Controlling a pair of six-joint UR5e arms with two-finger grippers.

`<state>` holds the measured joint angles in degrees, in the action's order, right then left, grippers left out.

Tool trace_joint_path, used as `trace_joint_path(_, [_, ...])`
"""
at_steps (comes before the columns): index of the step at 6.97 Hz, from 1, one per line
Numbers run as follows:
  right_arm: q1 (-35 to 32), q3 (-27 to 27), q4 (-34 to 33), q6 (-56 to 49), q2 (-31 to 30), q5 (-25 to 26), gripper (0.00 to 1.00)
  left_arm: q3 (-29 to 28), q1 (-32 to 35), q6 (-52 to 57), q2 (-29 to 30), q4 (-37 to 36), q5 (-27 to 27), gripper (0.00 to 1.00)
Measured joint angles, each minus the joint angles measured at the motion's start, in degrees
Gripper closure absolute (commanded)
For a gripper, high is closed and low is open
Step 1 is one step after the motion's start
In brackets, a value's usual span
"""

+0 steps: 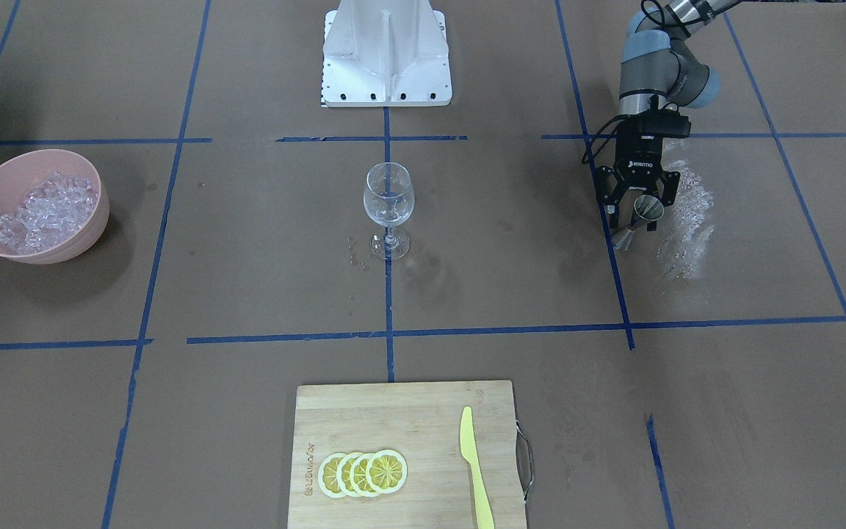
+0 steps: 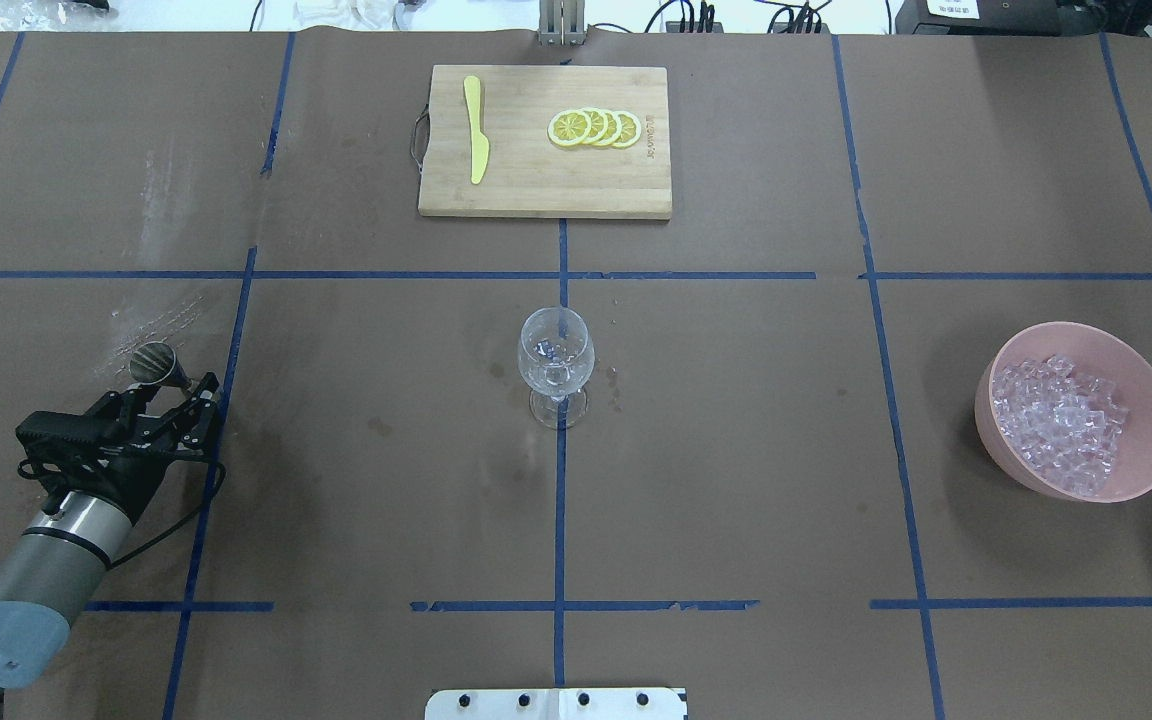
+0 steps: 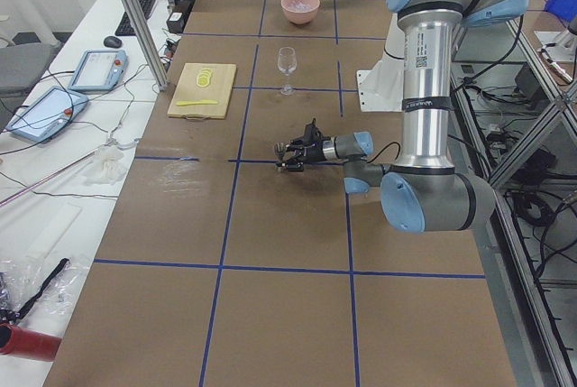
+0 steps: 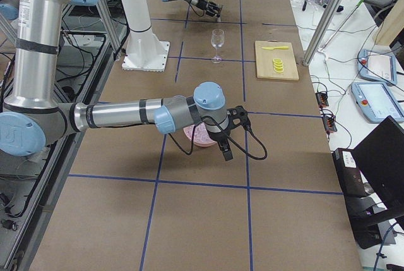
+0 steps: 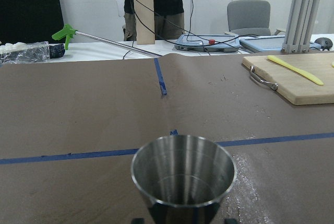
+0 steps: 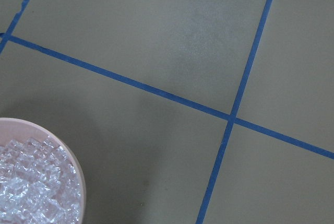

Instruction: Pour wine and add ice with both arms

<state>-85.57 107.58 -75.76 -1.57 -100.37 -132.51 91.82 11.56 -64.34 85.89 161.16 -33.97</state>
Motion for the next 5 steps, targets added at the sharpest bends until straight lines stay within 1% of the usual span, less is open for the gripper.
trace_joint_path(3, [-0.01,0.24,0.0,0.15,0.02,-0.03,0.0,0.85,0.15,0.81,-0.29,5.18,7.17,0.01])
trace_joint_path(4, [-0.03,0.26,0.0,0.16,0.01,-0.03,0.0,2.07,0.22,2.06,-0.43,5.8,8.04,0.01])
trace_joint_path(5, [-0.02,0.26,0.0,0.17,0.0,-0.03,0.0,3.5,0.35,4.23,-0.62,6.24,7.75,0.01])
